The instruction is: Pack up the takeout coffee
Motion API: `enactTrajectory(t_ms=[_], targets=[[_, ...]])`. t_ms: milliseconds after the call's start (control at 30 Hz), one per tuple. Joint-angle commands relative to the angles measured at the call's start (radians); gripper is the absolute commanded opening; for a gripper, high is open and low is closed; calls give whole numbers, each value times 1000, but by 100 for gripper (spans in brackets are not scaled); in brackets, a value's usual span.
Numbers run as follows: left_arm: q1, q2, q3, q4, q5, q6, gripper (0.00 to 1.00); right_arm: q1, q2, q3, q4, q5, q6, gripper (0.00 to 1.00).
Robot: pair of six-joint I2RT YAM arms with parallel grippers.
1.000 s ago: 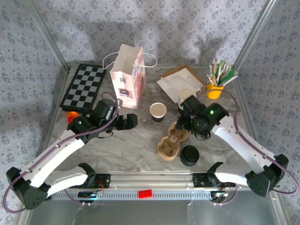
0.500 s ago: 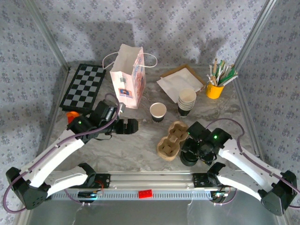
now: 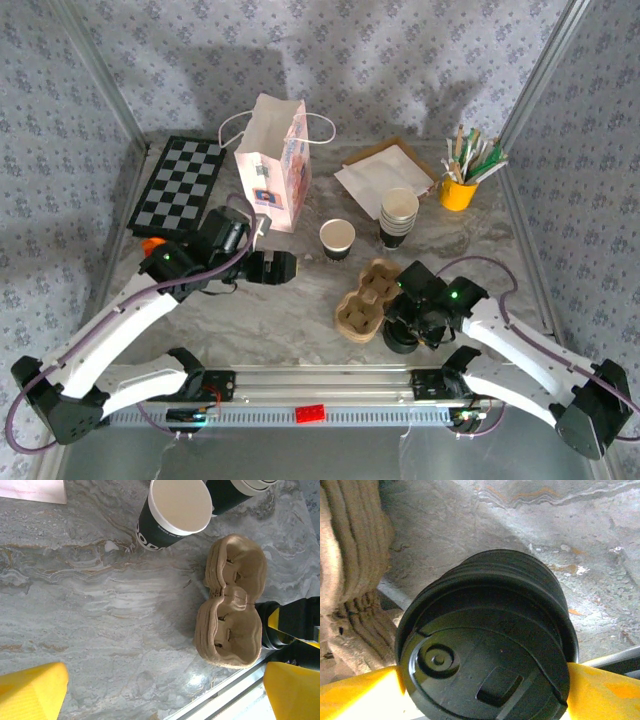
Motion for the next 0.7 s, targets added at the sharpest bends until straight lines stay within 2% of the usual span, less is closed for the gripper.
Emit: enactTrajectory(t_ms=[0,367,667], targets=[[-7,6,34,-22,9,27,100,-5,8,24,-56,19,8,78],[-7,7,46,-10,-9,19,100,-9,0,116,-155,19,-22,75],[9,23,98,-20,17,-16,100,-24,58,338,-336,72,-98,75]])
